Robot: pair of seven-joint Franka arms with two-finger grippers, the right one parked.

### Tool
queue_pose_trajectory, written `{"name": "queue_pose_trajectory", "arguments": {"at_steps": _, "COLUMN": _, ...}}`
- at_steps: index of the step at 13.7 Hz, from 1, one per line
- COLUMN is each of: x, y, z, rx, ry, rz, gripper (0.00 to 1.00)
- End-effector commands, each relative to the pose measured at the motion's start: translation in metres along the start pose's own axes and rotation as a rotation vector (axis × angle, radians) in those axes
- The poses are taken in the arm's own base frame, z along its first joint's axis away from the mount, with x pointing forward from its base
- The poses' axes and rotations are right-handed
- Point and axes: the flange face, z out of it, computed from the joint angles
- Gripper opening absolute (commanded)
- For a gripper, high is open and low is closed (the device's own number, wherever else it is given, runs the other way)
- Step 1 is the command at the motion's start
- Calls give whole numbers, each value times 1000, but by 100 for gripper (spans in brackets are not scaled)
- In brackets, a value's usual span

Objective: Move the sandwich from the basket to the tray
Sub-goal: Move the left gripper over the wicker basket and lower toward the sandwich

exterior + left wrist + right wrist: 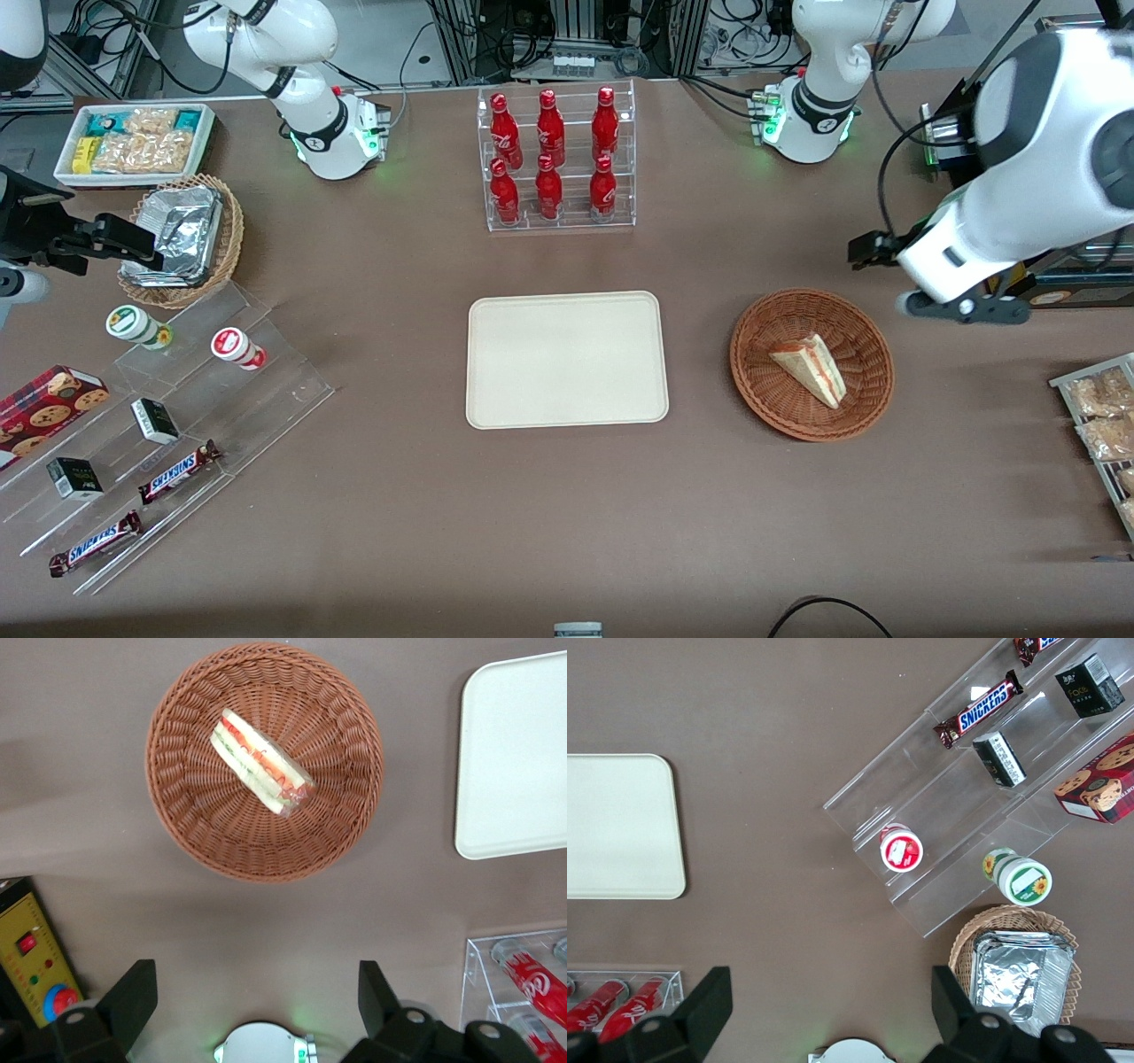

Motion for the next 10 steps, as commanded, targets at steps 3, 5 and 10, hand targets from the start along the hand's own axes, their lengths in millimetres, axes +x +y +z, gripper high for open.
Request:
{"name": "queue_pose_trajectory", "arguments": {"at_steps": 3, "x": -8, "y": 2, "z": 47, "rx": 3, "ry": 27, "rz": -10, "gripper": 100}}
{"name": "queue_pose_trajectory", "arguments": {"at_steps": 5, "x": -13, "y": 5, "z": 66, "rx": 4, "ry": 55, "rz": -47, "gripper": 100}}
{"name": "queue_pose_trajectory", "arguments": {"at_steps": 10, "x": -16, "y": 31, "z": 114, "rx": 0, "ry": 140, "rz": -274, "gripper": 100}}
